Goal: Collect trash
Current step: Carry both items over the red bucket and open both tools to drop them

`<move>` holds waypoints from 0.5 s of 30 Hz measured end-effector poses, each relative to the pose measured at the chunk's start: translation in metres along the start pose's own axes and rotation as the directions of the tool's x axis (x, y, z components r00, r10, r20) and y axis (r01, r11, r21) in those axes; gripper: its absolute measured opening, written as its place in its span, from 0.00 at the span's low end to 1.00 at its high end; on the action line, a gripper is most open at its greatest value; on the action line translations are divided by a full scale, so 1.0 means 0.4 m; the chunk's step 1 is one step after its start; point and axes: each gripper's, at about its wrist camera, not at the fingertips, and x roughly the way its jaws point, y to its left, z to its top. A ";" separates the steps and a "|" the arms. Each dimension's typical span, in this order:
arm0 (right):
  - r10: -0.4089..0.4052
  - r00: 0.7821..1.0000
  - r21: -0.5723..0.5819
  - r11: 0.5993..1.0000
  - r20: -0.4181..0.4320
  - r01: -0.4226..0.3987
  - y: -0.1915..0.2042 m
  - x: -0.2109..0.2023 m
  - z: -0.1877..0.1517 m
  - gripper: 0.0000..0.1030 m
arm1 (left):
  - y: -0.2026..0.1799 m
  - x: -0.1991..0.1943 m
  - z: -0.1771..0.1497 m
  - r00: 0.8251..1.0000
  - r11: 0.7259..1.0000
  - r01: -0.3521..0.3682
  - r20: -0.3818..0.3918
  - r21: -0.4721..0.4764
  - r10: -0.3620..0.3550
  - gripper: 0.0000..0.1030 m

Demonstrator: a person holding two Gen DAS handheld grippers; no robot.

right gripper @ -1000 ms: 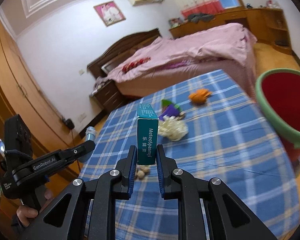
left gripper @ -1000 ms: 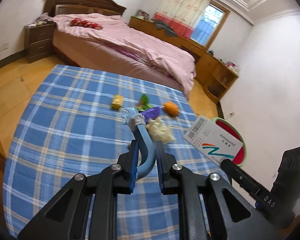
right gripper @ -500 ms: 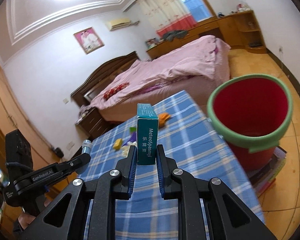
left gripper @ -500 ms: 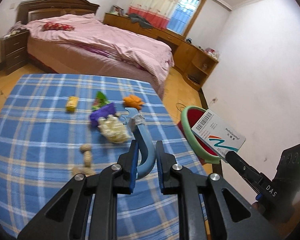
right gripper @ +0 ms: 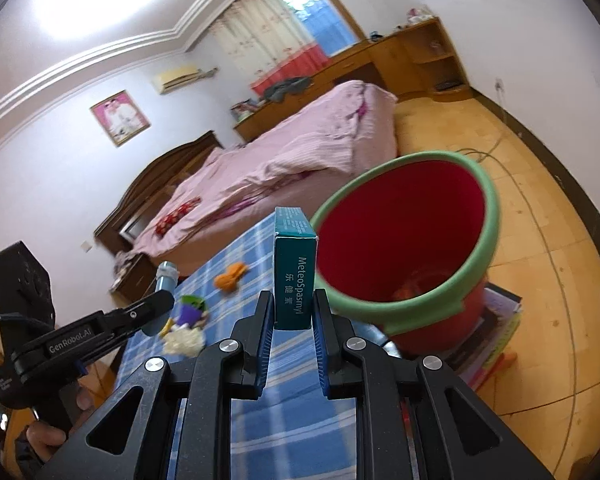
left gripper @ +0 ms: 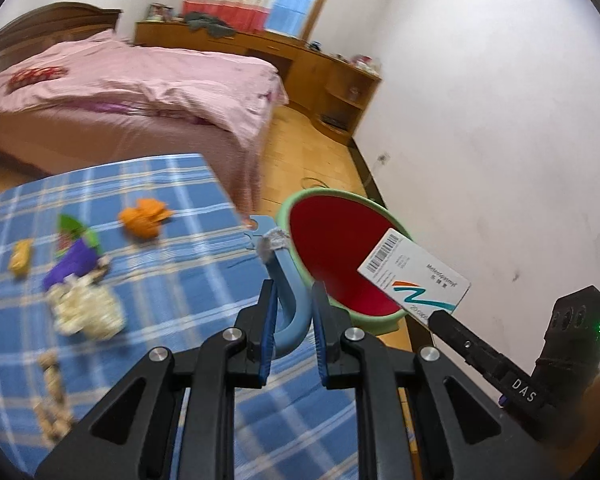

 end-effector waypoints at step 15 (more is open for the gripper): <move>-0.139 0.990 0.052 0.989 -0.009 0.140 -0.146 0.060 0.046 0.18 | -0.133 0.270 0.029 0.991 0.991 0.041 -0.134 0.127 -0.024 0.16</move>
